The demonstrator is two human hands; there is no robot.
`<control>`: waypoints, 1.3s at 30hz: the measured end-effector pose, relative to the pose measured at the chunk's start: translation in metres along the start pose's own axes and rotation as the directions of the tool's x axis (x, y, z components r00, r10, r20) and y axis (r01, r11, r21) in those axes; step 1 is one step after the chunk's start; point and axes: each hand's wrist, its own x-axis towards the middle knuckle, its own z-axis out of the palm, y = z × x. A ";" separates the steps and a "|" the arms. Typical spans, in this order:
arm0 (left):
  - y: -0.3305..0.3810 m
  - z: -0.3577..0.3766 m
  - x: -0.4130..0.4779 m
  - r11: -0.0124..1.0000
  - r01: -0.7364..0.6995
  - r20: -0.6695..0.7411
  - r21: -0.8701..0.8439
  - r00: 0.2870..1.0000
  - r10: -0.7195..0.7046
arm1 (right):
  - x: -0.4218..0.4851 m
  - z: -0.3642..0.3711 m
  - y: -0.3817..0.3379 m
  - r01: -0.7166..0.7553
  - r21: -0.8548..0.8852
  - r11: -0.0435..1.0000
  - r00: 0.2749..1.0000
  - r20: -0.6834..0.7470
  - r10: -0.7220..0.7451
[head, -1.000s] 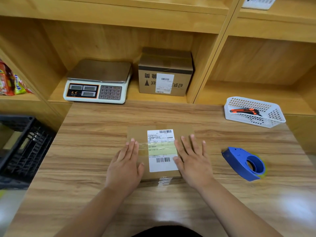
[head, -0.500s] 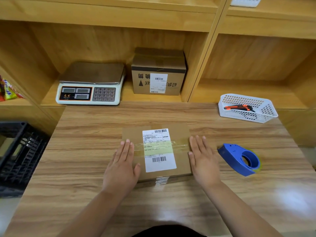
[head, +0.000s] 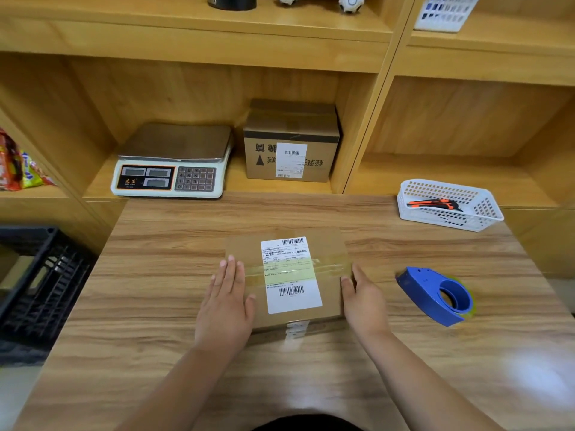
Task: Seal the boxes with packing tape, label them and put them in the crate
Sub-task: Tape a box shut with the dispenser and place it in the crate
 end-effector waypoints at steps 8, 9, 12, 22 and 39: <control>0.003 -0.005 -0.001 0.949 0.177 0.040 -0.260 0.984 -0.172 | 0.007 -0.019 -0.043 0.077 0.031 0.997 0.994 -0.081 -0.074; 0.006 -0.005 -0.001 0.928 0.202 0.056 -0.313 0.979 -0.194 | 0.008 -0.024 -0.051 0.097 0.022 0.995 0.990 -0.107 -0.094; 0.016 -0.003 -0.003 0.850 0.254 0.084 -0.461 0.966 -0.243 | 0.007 -0.038 -0.075 0.184 -0.046 0.982 0.970 -0.151 -0.189; 0.036 -0.006 -0.008 0.727 0.434 0.195 -0.532 0.898 -0.394 | -0.011 -0.041 -0.104 0.639 -0.330 0.695 0.656 -0.238 -0.716; 0.041 -0.108 0.060 0.986 -0.040 -0.182 -0.164 0.983 0.010 | -0.043 -0.044 -0.081 0.853 -0.139 0.502 0.521 0.204 -0.829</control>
